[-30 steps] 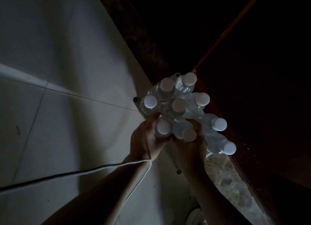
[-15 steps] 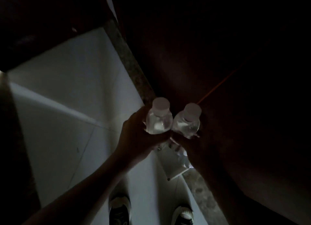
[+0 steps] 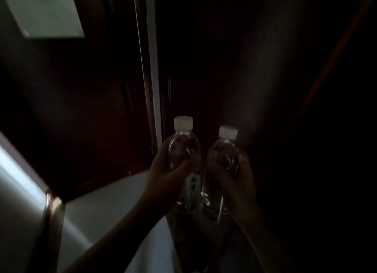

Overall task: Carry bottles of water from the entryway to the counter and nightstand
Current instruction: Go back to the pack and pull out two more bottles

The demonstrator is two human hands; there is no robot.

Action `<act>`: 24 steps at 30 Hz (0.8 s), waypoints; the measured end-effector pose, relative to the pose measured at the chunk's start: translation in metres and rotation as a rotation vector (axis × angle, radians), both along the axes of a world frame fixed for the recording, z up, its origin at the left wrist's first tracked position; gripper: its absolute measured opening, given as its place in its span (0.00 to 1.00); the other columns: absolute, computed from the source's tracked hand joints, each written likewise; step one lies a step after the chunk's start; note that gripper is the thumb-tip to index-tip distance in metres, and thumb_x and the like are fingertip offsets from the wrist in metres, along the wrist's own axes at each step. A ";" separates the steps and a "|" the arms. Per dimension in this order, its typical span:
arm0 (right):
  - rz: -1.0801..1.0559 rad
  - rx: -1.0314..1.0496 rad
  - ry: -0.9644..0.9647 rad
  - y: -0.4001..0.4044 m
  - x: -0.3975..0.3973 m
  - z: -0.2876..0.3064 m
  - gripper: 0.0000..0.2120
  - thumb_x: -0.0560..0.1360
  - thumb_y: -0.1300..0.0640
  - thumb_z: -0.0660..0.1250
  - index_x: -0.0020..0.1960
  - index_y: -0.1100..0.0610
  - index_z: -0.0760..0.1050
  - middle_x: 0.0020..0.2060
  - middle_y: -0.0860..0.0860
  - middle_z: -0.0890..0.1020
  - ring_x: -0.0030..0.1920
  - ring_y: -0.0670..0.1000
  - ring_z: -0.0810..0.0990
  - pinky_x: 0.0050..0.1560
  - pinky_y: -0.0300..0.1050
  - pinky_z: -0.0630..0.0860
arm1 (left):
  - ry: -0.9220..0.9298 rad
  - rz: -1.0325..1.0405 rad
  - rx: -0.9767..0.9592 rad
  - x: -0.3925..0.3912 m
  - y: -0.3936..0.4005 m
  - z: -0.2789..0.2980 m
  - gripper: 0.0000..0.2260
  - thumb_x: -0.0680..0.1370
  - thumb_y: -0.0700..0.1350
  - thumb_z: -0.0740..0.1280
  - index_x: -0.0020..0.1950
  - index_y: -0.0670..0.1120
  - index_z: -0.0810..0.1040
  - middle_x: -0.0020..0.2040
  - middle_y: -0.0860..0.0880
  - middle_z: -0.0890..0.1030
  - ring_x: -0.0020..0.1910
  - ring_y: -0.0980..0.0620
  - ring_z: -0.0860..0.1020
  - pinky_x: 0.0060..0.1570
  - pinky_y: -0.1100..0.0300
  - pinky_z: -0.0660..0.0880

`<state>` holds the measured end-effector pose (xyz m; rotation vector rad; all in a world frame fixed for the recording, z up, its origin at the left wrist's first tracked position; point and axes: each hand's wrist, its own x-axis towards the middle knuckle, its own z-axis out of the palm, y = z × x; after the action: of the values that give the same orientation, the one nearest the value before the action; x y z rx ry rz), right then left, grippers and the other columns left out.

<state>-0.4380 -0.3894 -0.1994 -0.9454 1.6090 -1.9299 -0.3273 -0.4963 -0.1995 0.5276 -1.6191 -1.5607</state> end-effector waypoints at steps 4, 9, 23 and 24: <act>-0.063 -0.064 0.092 0.007 0.013 0.105 0.15 0.77 0.60 0.68 0.63 0.55 0.73 0.47 0.52 0.85 0.45 0.50 0.86 0.37 0.39 0.80 | 0.052 -0.009 -0.108 0.009 0.009 0.107 0.15 0.76 0.41 0.69 0.61 0.52 0.75 0.51 0.56 0.83 0.50 0.55 0.84 0.48 0.53 0.81; -0.152 -0.147 0.174 0.007 0.029 0.171 0.15 0.74 0.65 0.71 0.57 0.51 0.74 0.39 0.42 0.85 0.39 0.44 0.85 0.37 0.39 0.81 | 0.127 -0.122 -0.137 0.026 0.011 0.176 0.15 0.76 0.47 0.71 0.62 0.50 0.76 0.55 0.47 0.83 0.54 0.47 0.84 0.53 0.43 0.81; -0.854 -0.140 0.244 0.156 0.061 0.183 0.21 0.69 0.61 0.74 0.59 0.54 0.74 0.46 0.51 0.84 0.45 0.49 0.85 0.44 0.42 0.80 | 0.168 -0.753 -0.162 -0.038 0.105 0.189 0.12 0.70 0.47 0.75 0.46 0.64 0.80 0.45 0.57 0.85 0.44 0.58 0.84 0.43 0.55 0.76; -0.931 -0.109 0.259 0.183 0.068 0.183 0.20 0.69 0.60 0.74 0.59 0.53 0.73 0.46 0.51 0.84 0.45 0.50 0.85 0.43 0.43 0.80 | 0.171 -0.836 -0.168 -0.040 0.130 0.191 0.12 0.69 0.51 0.74 0.47 0.65 0.78 0.46 0.59 0.84 0.46 0.60 0.83 0.44 0.56 0.76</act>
<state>-0.3697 -0.2065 -0.0160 -0.5117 2.3981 -2.5696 -0.3671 -0.3664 -0.0081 -0.4337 -1.9231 -1.9412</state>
